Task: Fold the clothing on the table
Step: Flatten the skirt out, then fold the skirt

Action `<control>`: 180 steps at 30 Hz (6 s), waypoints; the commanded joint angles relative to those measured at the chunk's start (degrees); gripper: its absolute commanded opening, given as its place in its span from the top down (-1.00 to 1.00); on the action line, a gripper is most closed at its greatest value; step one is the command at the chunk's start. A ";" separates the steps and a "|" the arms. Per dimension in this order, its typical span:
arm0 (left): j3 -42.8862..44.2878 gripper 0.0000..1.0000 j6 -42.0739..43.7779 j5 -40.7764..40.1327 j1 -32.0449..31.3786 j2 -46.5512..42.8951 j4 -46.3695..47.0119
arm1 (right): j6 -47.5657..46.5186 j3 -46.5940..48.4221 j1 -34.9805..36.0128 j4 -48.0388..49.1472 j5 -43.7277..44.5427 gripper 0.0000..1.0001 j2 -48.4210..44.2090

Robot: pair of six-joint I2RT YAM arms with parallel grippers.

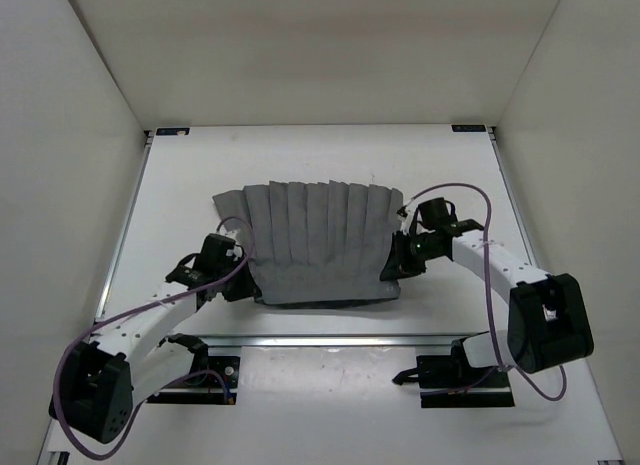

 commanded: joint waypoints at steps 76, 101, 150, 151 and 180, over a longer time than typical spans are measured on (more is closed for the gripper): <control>-2.52 1.00 -6.25 4.70 -1.00 -24.10 -10.57 | 20.21 -23.28 13.28 0.79 -4.09 1.00 -27.74; 22.62 0.98 -0.97 2.86 5.68 -10.12 -8.99 | 5.00 11.62 -6.85 -14.87 -10.34 1.00 -18.69; 14.02 -0.36 -2.47 -1.80 14.20 22.49 16.15 | 16.77 2.59 -9.76 21.68 9.70 -0.09 5.32; 12.35 -0.36 -2.30 -2.41 14.21 22.22 16.24 | 17.21 1.09 -9.32 22.22 10.48 -0.12 4.17; 8.46 1.00 -7.84 -9.28 12.97 31.79 26.69 | 27.58 -8.60 -7.99 41.91 9.26 0.94 14.53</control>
